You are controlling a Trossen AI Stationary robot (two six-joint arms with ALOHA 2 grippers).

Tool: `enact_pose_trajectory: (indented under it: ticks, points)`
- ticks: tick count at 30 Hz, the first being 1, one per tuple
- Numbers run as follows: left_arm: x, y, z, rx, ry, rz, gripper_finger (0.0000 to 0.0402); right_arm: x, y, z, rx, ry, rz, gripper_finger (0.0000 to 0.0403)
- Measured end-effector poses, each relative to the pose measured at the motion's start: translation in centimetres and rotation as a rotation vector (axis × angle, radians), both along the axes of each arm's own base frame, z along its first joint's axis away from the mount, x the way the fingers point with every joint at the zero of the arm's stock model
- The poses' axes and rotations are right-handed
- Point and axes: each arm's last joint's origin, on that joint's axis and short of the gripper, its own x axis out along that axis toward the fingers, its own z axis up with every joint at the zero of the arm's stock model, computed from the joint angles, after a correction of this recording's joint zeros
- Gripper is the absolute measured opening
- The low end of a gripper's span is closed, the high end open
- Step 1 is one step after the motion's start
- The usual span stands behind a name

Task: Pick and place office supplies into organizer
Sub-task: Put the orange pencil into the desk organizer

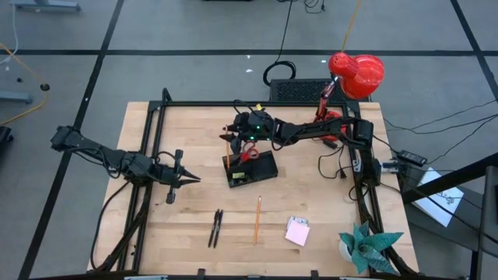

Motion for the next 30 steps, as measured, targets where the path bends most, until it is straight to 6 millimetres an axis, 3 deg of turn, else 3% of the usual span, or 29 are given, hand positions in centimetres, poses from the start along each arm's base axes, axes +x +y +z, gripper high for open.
enact_pose_trajectory:
  ticks: [9,25,30]
  points:
    - [0.0,0.0,-0.1,0.002,0.007,0.000,0.0031,0.2,0.5,0.6,-0.023,-0.053,0.090,0.0018]
    - [0.0,0.0,-0.1,-0.003,0.011,0.001,0.0031,0.4,2.0,1.1,-0.083,-0.046,0.125,0.0018]
    - [0.0,0.0,-0.1,-0.008,0.012,0.001,0.0031,0.5,3.1,1.6,-0.172,-0.044,0.089,0.0010]
